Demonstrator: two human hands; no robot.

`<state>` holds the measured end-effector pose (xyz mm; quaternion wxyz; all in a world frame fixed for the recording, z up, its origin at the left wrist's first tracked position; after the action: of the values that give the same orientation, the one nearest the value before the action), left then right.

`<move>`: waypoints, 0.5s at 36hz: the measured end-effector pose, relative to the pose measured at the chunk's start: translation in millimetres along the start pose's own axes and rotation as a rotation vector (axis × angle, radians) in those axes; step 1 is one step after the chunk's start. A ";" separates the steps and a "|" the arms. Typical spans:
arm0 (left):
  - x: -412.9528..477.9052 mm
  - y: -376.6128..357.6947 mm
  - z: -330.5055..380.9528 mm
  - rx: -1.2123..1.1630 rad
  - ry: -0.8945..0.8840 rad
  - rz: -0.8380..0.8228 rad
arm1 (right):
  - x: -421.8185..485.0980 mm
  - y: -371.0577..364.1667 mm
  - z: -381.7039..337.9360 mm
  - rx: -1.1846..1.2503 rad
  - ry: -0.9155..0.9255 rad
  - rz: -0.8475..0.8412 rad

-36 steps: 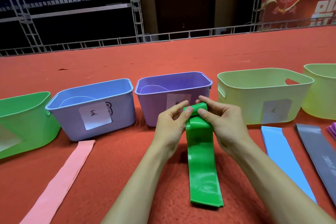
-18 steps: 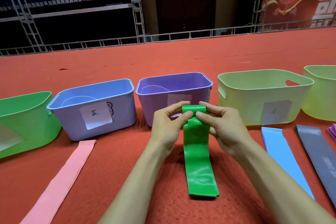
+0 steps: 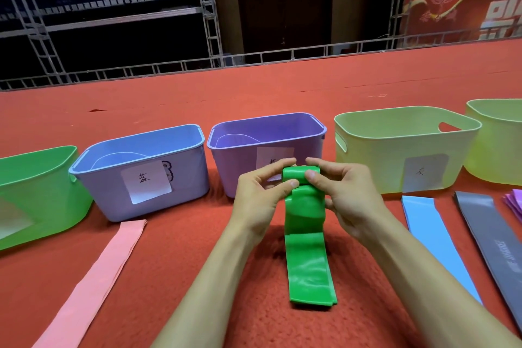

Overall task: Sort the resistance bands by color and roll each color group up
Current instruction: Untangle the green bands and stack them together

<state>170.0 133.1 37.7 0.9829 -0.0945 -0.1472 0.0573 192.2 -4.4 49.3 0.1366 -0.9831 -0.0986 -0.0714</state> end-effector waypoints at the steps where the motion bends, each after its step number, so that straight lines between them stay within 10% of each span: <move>1: 0.0 -0.3 0.2 -0.017 0.016 -0.005 | 0.1 -0.2 0.2 0.000 0.006 -0.001; 18: -2.5 -5.1 1.3 -0.062 0.117 0.003 | 0.2 1.2 -0.3 -0.025 0.077 -0.012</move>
<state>167.8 128.0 39.2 0.9863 -0.1284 -0.0911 0.0486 192.6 -5.5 49.3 0.1276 -0.9806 -0.0984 -0.1112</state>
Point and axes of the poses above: each hand's wrist, its own x-axis towards the middle knuckle, its own y-axis out of the back of the hand, z = x × y, the point moved 2 cm from there along x, towards the middle knuckle, and after that the axes turned 2 degrees about y, right-handed, at the moved point
